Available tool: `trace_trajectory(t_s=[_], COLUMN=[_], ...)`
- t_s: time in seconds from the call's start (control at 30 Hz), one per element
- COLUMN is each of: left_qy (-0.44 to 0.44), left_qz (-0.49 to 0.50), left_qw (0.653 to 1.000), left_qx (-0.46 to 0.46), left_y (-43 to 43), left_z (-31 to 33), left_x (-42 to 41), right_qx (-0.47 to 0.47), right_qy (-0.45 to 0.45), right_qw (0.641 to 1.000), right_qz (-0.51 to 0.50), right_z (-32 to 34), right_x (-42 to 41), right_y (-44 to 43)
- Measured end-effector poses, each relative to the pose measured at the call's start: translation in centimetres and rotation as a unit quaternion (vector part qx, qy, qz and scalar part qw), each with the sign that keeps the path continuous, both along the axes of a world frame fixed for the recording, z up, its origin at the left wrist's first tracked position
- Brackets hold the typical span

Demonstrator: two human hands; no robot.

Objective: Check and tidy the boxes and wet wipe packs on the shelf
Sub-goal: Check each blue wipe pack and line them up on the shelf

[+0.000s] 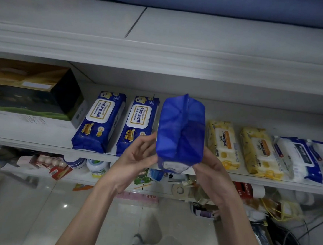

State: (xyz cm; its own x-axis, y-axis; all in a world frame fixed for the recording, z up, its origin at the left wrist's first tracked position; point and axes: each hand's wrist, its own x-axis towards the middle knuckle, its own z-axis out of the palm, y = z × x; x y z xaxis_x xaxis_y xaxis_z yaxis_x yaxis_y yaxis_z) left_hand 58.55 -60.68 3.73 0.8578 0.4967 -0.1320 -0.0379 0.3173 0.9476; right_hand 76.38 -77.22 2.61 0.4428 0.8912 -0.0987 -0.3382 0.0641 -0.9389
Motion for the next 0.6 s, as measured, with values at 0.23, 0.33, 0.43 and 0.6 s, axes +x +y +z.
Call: trace_trajectory(t_s=[0.23,0.33,0.43,0.6], left_qy=[-0.037,-0.039,-0.033,-0.012], left_qz=[0.007,0.002,0.003,0.010], left_qw=[0.999,0.999,0.999,1.000], left_qx=[-0.005,-0.006,-0.004,0.027], left_y=[-0.2,-0.3,-0.2,-0.7], left_z=[-0.5,-0.3,0.1,1.0], left_x=[0.1,0.0,-0.1,-0.4], right_qx=[0.045,0.052,0.054,0.015], right_qy=[0.061,0.064,0.062,0.018], right_qw=[0.997,0.996,0.996,1.000], right_qz=[0.021,0.032,0.041,0.009], right_z=[0.4,0.6,0.7,0.7], right_x=[0.7,0.6,0.6,1.1], right_y=[-0.3,-0.3,-0.4,-0.6])
